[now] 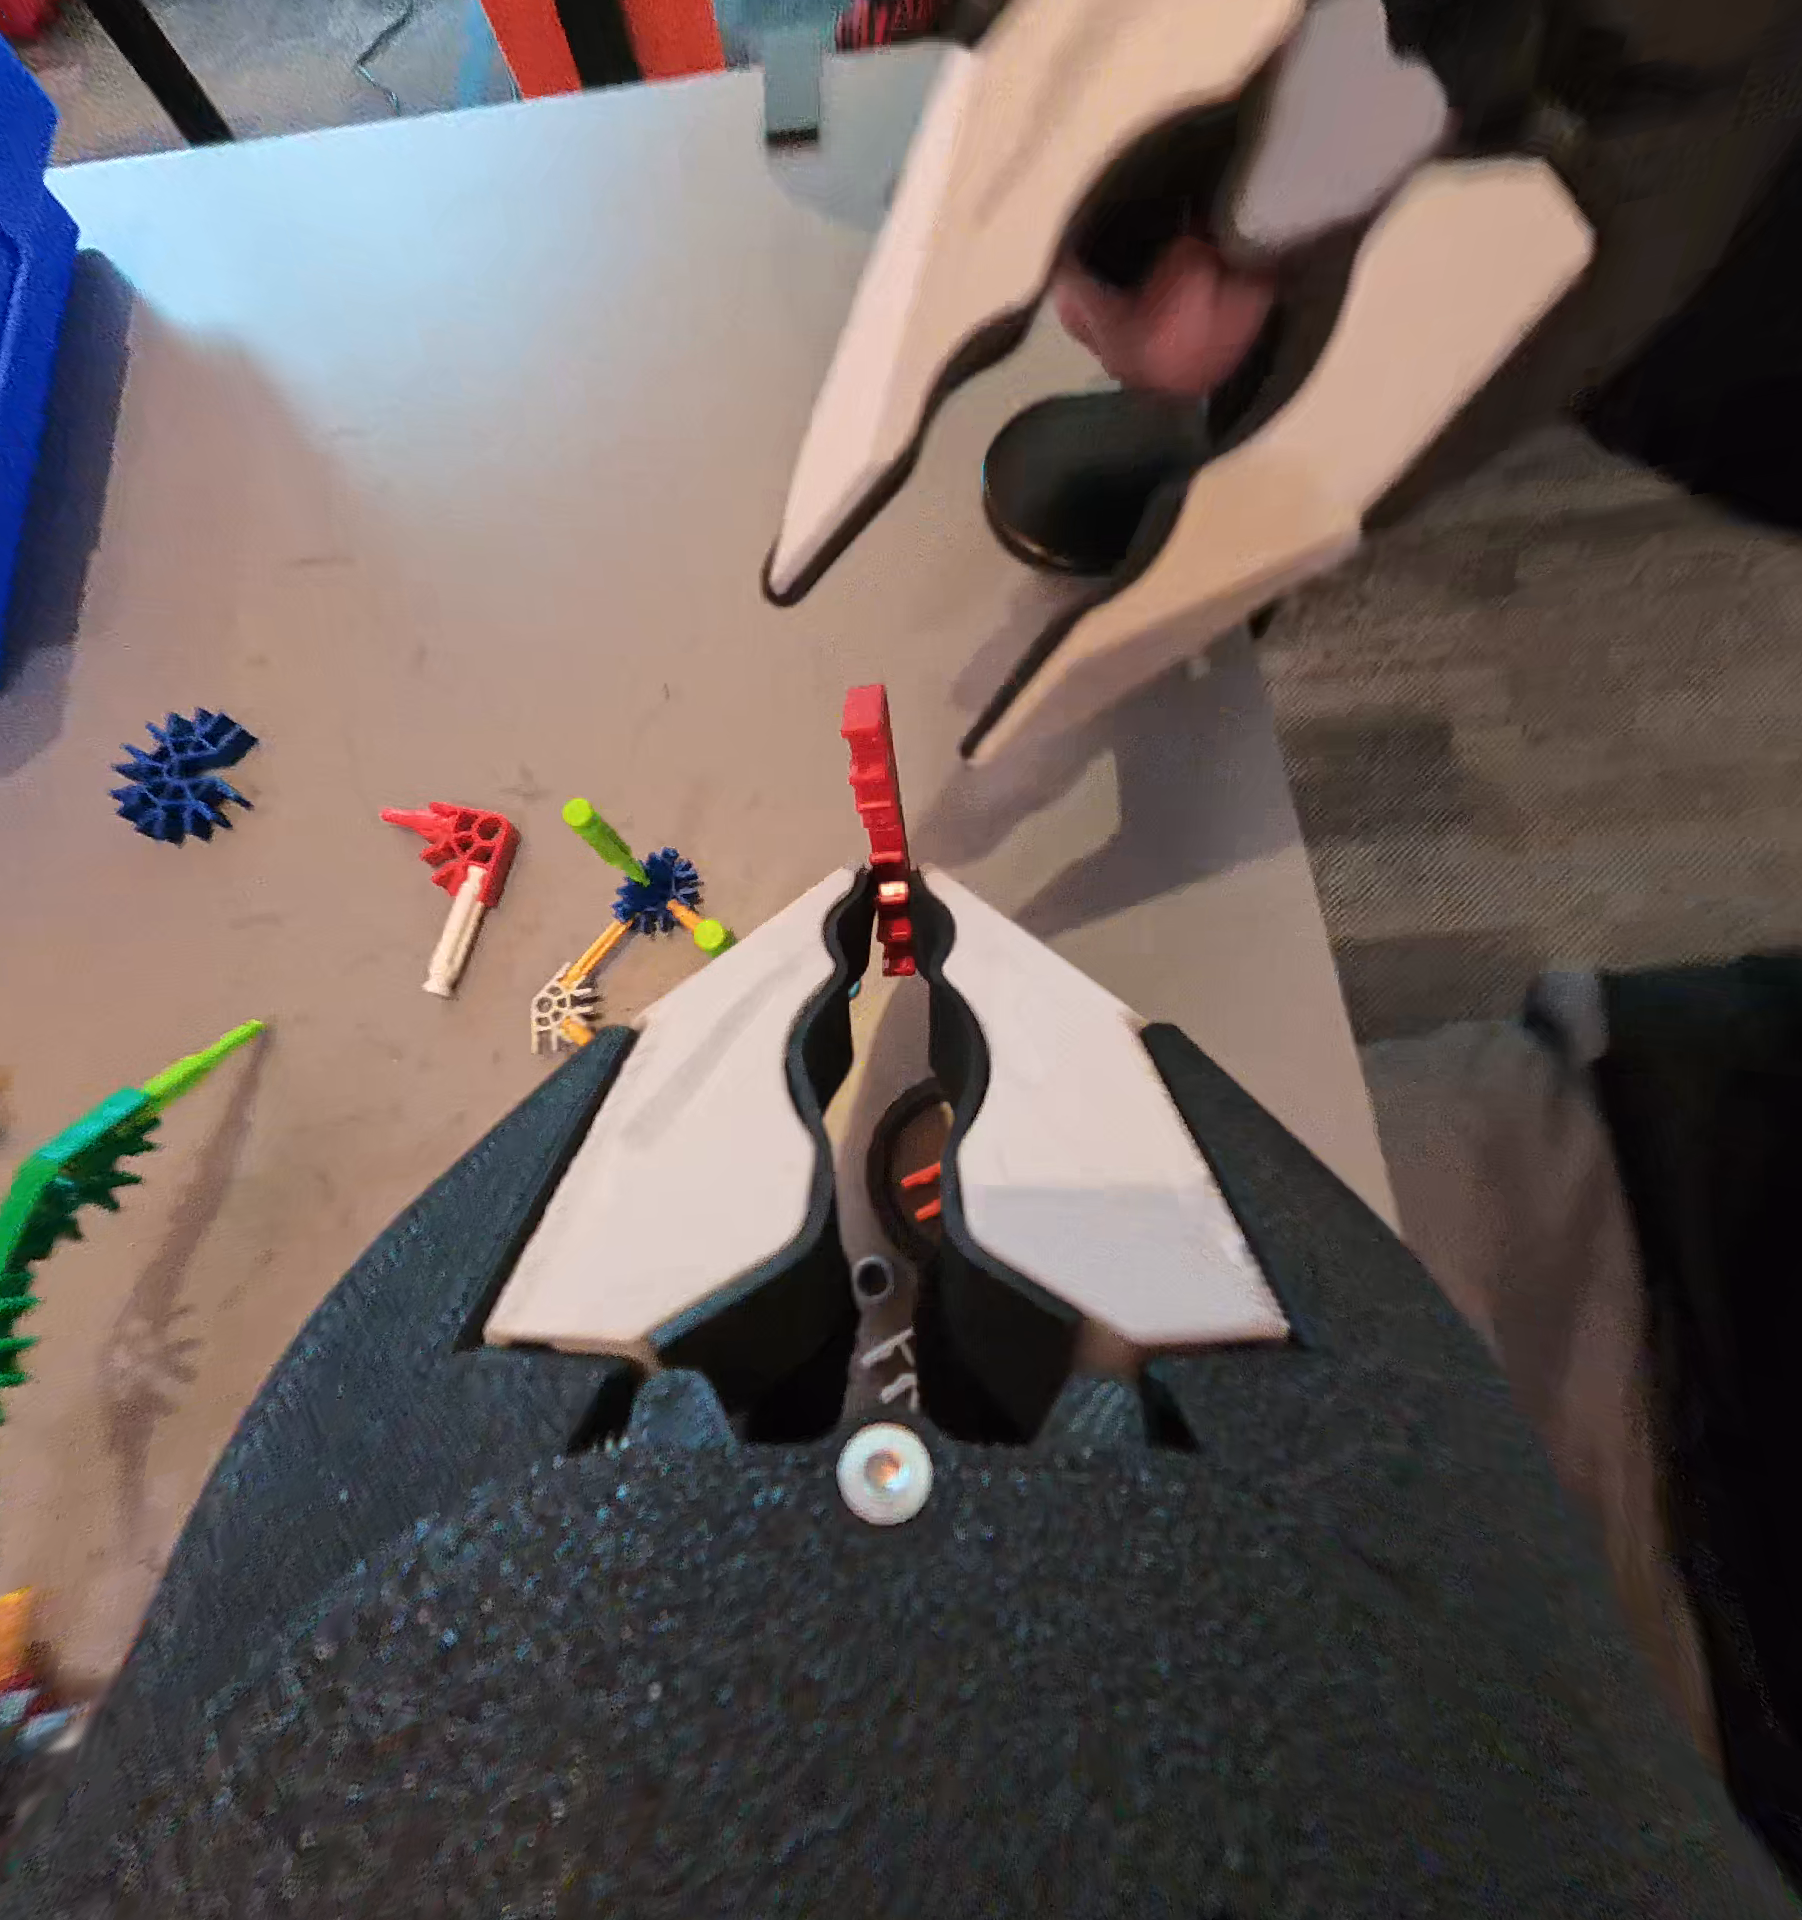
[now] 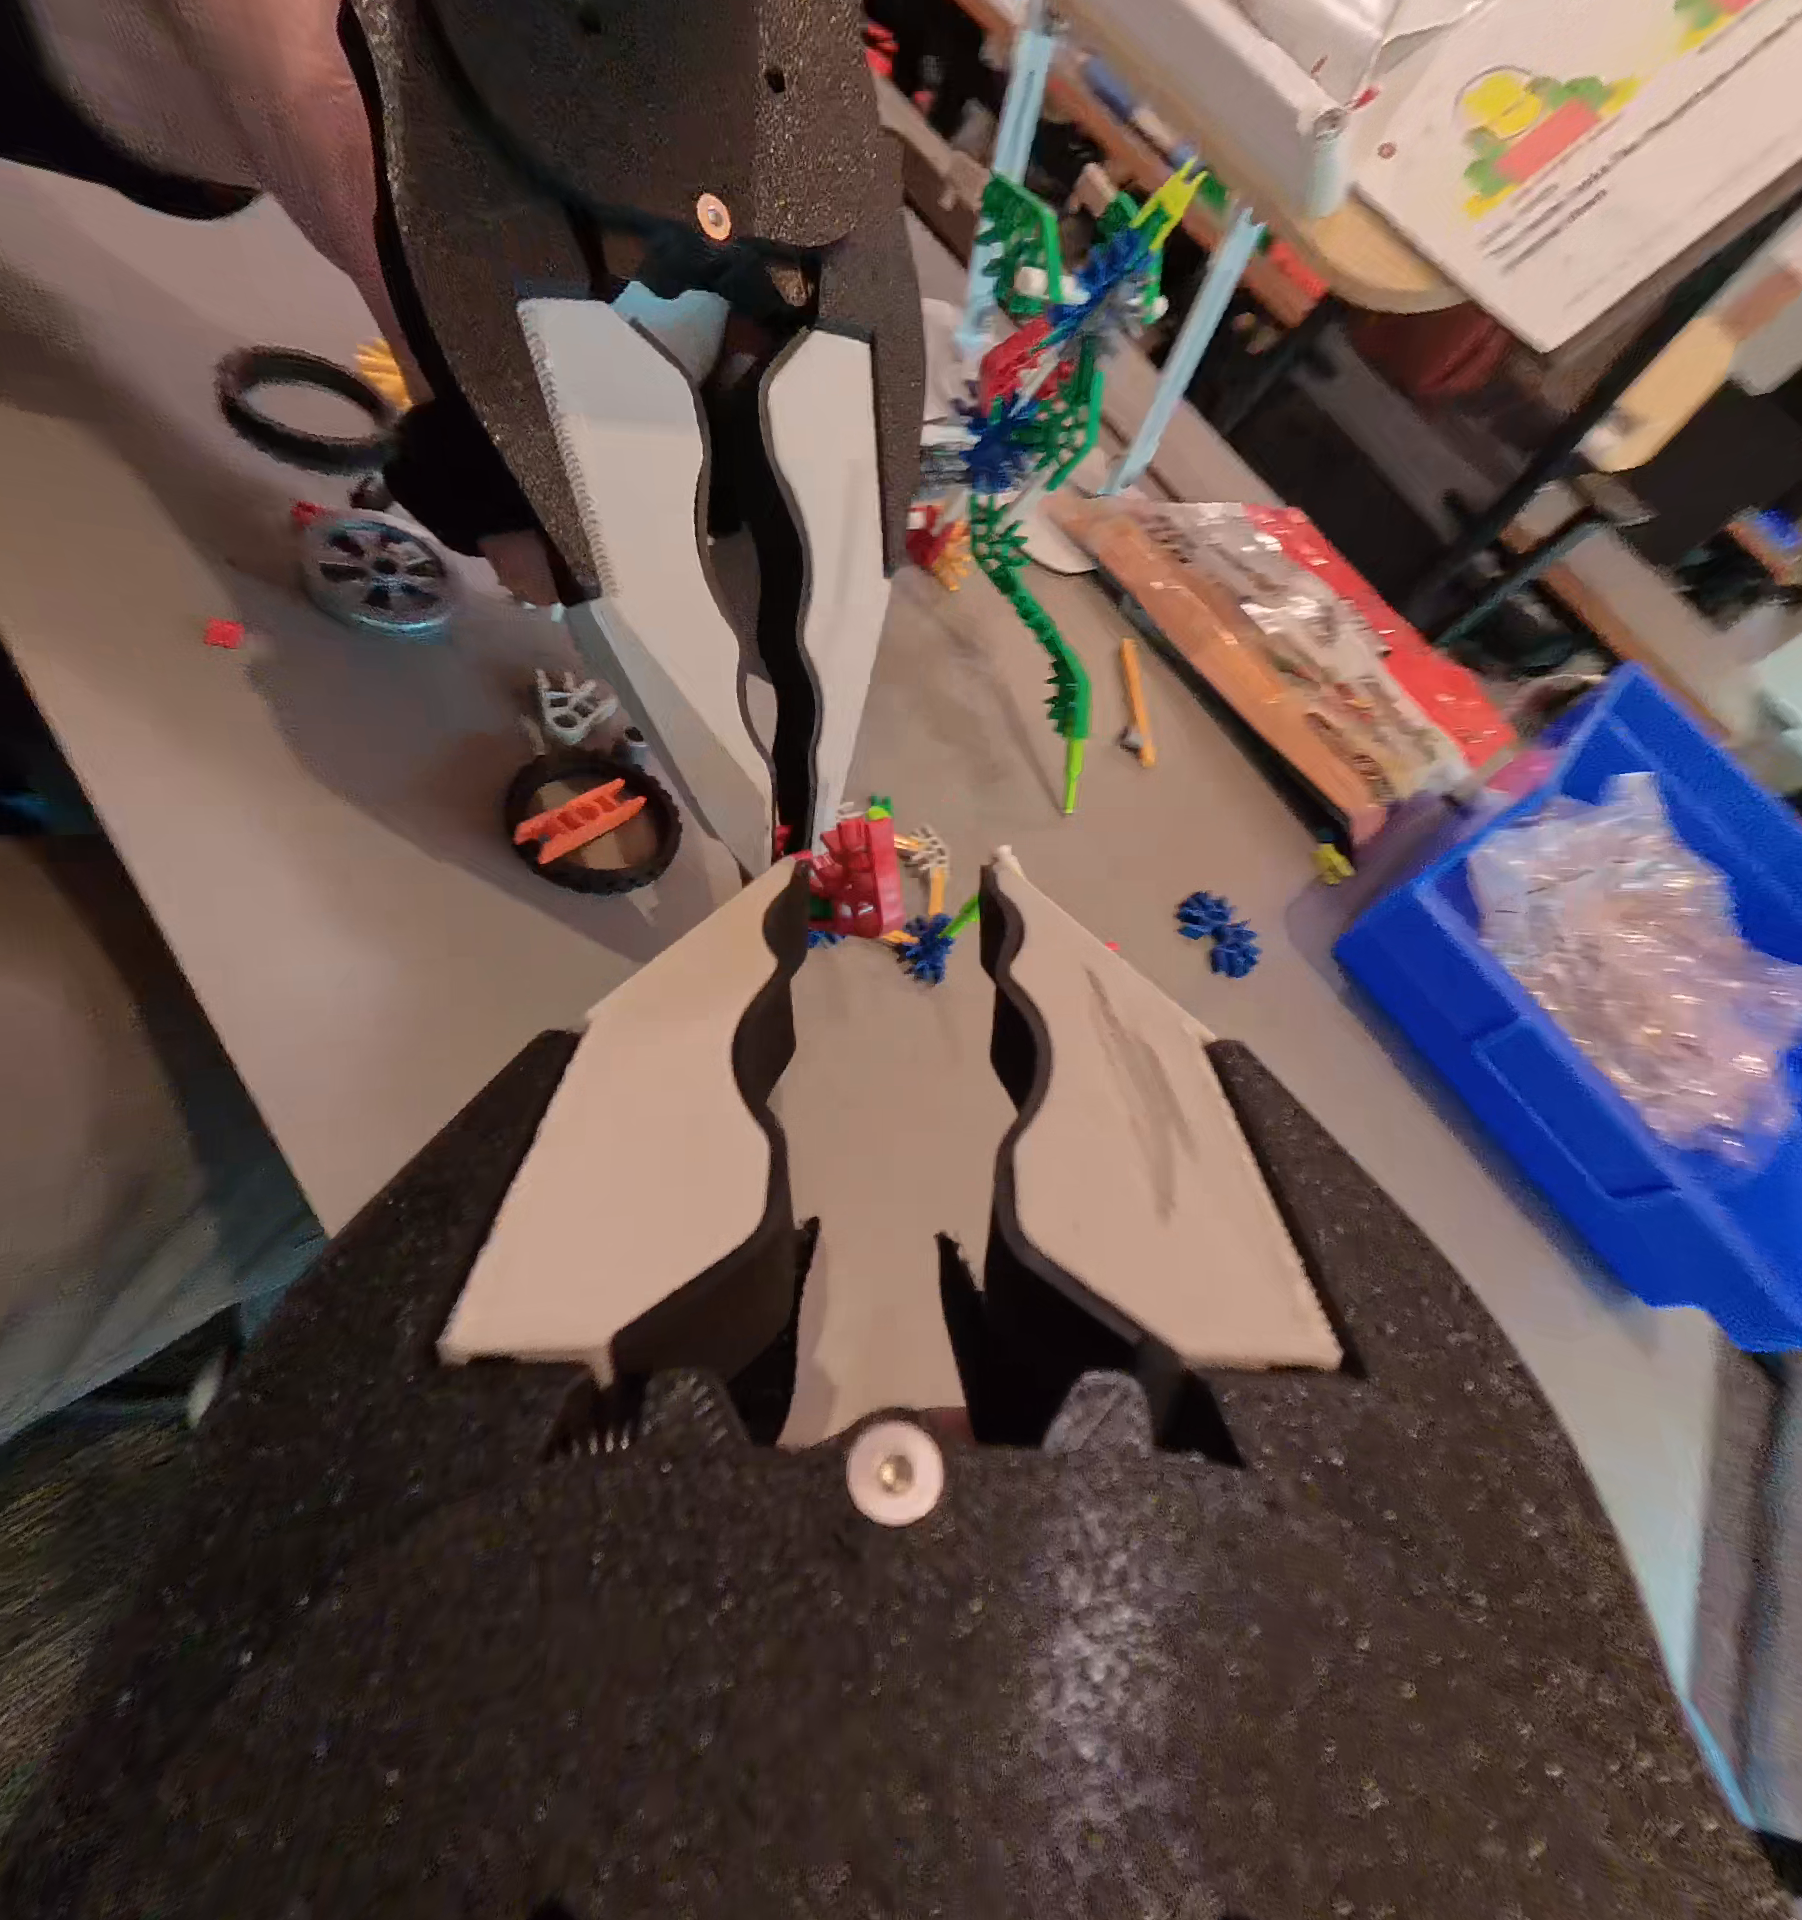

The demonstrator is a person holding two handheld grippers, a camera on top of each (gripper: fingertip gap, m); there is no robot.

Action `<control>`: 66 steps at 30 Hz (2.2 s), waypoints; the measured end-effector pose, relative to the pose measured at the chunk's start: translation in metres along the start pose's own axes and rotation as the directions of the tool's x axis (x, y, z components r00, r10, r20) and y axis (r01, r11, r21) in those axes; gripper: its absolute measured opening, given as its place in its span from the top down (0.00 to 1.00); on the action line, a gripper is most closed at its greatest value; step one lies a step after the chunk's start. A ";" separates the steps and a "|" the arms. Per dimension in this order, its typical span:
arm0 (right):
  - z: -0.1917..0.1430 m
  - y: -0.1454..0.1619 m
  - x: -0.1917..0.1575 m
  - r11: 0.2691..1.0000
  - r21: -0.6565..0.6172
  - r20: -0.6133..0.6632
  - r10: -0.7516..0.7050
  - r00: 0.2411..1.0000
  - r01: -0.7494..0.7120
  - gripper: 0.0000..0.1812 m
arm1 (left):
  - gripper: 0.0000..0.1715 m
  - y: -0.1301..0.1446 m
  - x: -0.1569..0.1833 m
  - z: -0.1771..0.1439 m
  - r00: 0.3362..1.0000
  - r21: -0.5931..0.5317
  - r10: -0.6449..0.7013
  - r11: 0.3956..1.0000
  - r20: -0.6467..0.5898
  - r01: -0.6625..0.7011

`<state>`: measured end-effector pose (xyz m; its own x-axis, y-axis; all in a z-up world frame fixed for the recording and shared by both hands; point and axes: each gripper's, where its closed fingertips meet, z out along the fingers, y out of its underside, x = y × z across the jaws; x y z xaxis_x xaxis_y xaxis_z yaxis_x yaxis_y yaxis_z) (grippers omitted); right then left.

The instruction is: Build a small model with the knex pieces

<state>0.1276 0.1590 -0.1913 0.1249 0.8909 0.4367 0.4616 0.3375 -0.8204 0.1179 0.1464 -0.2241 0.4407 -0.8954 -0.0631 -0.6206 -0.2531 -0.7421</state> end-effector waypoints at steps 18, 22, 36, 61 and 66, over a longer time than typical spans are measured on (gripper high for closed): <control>0.016 0.035 -0.023 0.987 -0.153 0.330 0.090 0.940 -0.041 0.95 | 0.97 0.020 0.001 0.018 0.984 -0.164 0.174 0.973 0.041 -0.165; 0.019 0.045 -0.027 0.979 -0.202 0.354 0.109 0.929 -0.038 0.96 | 0.97 0.024 -0.003 0.020 0.980 -0.197 0.189 0.965 0.061 -0.174; 0.024 0.067 -0.026 0.926 -0.352 0.409 0.285 0.867 -0.139 0.97 | 0.89 0.023 -0.034 0.004 0.965 -0.141 0.095 0.988 0.245 -0.062; 0.032 0.026 0.032 0.990 -0.128 0.196 0.082 0.977 -0.057 0.86 | 0.98 0.010 -0.038 0.009 0.871 -0.165 0.454 0.889 0.188 -0.427; 0.035 0.024 0.028 0.993 -0.115 0.225 0.030 0.974 -0.004 0.97 | 0.98 0.013 -0.038 0.012 0.856 -0.191 0.490 0.868 0.168 -0.459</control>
<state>0.1116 0.2023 -0.2113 -0.0617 0.9461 0.3180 0.5591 0.2967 -0.7742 0.1009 0.1820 -0.2389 0.1822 -0.8286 -0.5294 -0.8645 0.1215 -0.4876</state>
